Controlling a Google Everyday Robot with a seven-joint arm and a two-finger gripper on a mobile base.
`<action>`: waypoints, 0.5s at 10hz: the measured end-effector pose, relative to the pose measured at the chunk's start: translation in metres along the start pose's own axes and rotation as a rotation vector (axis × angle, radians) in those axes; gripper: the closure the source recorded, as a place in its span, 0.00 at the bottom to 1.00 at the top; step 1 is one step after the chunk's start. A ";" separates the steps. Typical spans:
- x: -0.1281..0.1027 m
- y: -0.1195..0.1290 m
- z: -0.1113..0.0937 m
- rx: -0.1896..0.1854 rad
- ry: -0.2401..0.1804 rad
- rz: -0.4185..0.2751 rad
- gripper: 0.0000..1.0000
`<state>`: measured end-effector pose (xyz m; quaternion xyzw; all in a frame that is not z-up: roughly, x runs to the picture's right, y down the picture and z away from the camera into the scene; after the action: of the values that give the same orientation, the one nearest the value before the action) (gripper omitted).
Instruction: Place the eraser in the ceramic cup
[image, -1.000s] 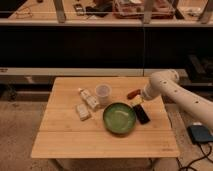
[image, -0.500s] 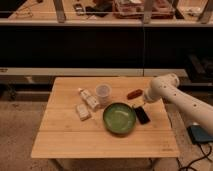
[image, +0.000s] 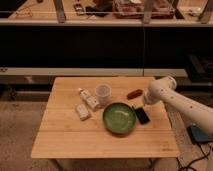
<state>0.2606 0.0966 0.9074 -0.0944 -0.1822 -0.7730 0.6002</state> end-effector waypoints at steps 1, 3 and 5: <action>-0.001 -0.006 0.002 -0.001 -0.003 -0.005 0.20; -0.002 -0.020 0.007 -0.005 -0.006 -0.030 0.20; -0.011 -0.034 0.012 0.005 -0.021 -0.058 0.20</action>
<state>0.2296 0.1181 0.9087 -0.0960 -0.1931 -0.7885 0.5759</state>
